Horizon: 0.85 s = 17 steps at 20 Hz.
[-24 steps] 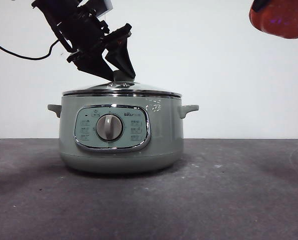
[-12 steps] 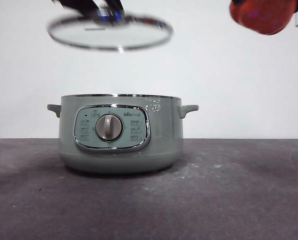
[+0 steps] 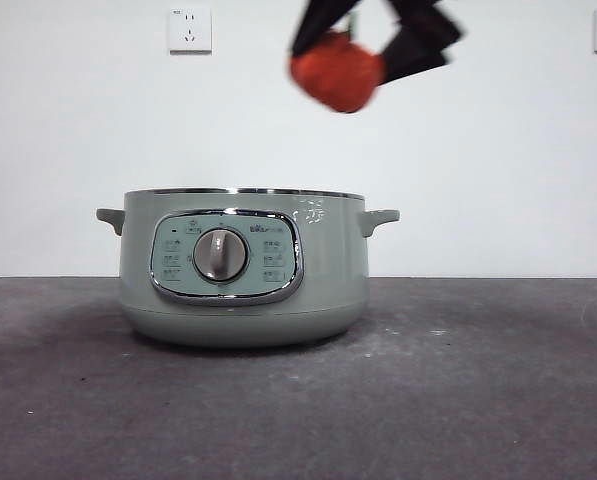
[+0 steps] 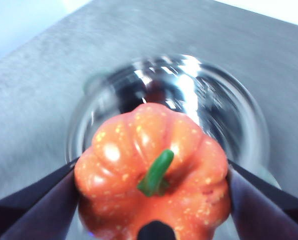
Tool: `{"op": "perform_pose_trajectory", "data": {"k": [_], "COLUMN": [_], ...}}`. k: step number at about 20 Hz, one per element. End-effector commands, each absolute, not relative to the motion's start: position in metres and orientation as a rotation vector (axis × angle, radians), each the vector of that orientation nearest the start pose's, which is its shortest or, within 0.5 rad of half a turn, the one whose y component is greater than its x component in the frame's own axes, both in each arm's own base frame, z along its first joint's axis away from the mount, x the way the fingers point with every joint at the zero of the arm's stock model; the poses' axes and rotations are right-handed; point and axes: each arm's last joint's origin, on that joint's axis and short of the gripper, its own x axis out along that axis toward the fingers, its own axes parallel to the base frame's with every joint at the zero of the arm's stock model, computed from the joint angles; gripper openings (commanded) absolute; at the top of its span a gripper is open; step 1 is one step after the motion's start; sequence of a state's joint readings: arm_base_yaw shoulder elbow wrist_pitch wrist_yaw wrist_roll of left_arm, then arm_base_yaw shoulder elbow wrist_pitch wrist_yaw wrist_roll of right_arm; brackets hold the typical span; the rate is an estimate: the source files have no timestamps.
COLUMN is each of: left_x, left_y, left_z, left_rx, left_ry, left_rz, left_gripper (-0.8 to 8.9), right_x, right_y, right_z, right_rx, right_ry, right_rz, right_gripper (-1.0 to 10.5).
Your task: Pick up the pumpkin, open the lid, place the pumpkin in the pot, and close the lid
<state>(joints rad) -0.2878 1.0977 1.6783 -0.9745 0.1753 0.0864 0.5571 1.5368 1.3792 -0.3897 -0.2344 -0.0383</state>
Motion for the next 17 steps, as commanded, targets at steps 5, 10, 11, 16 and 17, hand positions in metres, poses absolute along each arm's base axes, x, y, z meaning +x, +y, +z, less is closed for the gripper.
{"op": "perform_pose_trajectory", "data": {"k": [5, 10, 11, 16, 17], "left_x": [0.112, 0.104, 0.104, 0.104, 0.104], "left_y": [-0.038, -0.036, -0.036, -0.036, -0.036], "left_z": [0.5, 0.499, 0.498, 0.497, 0.497], "left_rx": [0.093, 0.094, 0.094, 0.096, 0.096], "left_ry": [0.288, 0.301, 0.306, 0.315, 0.317], "left_rz": [-0.469, -0.47, -0.47, -0.472, -0.472], "left_gripper": [-0.09, -0.09, -0.09, -0.09, -0.09], "right_x": [0.355, 0.376, 0.377, 0.377, 0.376], "right_y": [0.245, 0.269, 0.274, 0.287, 0.287], "right_z": [0.306, 0.256, 0.247, 0.218, 0.218], "right_rx": [-0.186, -0.257, -0.271, -0.34, -0.343], "right_ry": [0.583, 0.637, 0.652, 0.705, 0.714], "right_rz": [0.816, 0.795, 0.804, 0.786, 0.786], "right_gripper": [-0.1, -0.1, -0.1, -0.1, -0.1]}}
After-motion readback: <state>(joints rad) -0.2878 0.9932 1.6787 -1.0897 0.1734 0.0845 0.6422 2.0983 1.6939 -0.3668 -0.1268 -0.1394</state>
